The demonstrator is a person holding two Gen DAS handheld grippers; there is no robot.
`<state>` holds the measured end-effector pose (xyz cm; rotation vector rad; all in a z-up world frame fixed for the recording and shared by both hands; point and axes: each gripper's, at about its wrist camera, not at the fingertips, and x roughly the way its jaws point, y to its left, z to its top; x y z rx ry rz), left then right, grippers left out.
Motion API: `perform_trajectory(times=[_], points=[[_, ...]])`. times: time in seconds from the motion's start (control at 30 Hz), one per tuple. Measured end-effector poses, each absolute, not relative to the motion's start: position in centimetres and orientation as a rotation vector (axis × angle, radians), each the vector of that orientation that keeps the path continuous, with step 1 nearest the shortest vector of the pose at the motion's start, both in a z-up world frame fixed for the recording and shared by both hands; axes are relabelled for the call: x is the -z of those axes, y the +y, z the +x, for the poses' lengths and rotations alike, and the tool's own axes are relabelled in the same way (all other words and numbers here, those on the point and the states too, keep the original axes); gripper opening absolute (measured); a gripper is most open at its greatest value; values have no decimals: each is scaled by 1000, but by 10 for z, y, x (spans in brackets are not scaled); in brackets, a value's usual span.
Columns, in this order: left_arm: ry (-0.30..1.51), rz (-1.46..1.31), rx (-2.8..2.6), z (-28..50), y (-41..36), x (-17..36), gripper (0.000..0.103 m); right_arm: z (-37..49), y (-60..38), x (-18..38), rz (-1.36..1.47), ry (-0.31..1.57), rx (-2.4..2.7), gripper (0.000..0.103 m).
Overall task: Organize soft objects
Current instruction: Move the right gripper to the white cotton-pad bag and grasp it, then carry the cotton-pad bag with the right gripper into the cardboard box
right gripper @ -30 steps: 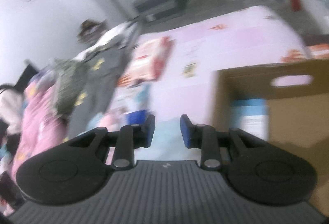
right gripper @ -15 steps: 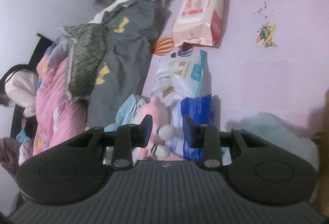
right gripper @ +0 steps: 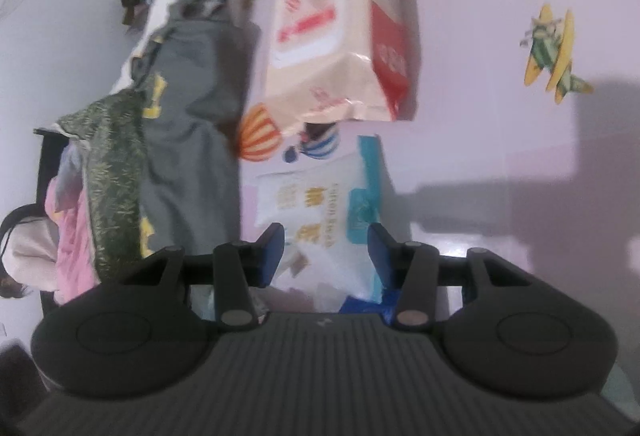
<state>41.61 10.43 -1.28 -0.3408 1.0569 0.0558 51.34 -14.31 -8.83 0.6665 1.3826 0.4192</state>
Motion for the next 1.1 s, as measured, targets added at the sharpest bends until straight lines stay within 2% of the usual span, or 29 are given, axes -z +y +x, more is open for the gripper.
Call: perform_trajectory(times=[0.33,0.4,0.47,0.5,0.57,0.63,0.8,1.1], points=[[1217,-477,-42,463,110,68,60,526,-137,123,667,1442,-462,46],[1216,-515,-42,466,112,70,55,527,-137,127,685,1439,-482,43],[1222,-549,-44,469,113,72,47,528,-137,129,694,1436,-484,36],[1224,-561,-52,469,114,72,44,529,-137,130,693,1434,-483,29],[1220,-568,-59,471,112,70,39,529,-137,129,678,1425,-487,23],[1216,-569,-56,471,113,66,35,528,-136,125,659,1408,-492,17],[1174,-572,-55,463,114,47,32,526,-136,107,634,1356,-526,13],[1030,-547,47,415,90,-42,30,493,-163,26,611,1191,-641,12]])
